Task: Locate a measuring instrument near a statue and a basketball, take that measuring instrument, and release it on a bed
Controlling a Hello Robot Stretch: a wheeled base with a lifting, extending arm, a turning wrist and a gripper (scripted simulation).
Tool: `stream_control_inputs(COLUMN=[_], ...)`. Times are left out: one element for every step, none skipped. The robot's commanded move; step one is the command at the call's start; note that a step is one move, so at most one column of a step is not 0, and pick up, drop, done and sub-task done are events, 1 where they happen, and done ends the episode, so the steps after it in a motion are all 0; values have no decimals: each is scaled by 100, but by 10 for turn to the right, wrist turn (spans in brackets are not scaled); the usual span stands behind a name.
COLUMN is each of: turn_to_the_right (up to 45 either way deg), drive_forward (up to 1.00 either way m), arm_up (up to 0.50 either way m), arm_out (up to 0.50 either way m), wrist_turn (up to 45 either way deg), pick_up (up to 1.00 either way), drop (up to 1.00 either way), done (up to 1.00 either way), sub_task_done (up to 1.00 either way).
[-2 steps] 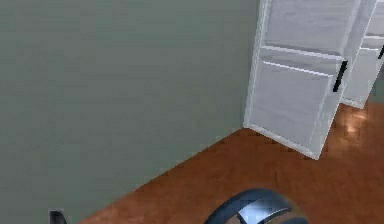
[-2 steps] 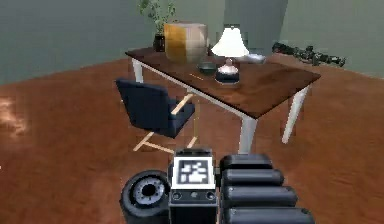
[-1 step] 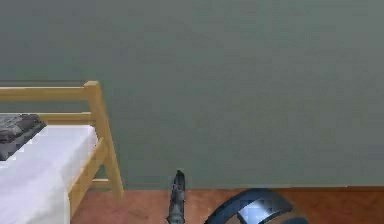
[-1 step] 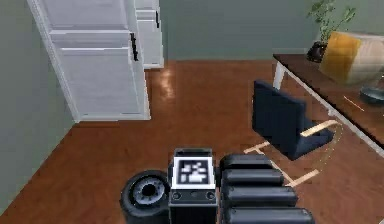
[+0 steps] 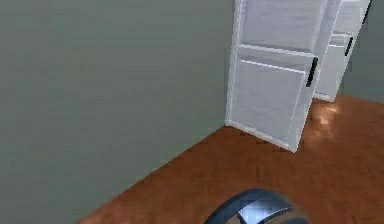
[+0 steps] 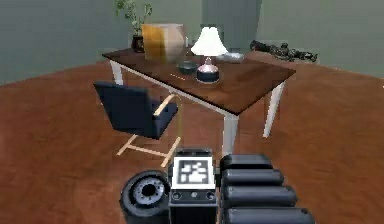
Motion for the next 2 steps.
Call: stream_control_inputs(turn_to_the_right=[450, -450], drive_forward=[0, 0], arm_up=[0, 0], arm_out=[0, 0], wrist_turn=[0, 0], pick_up=[0, 0], drop=[0, 0], done=[0, 0], sub_task_done=[0, 0])
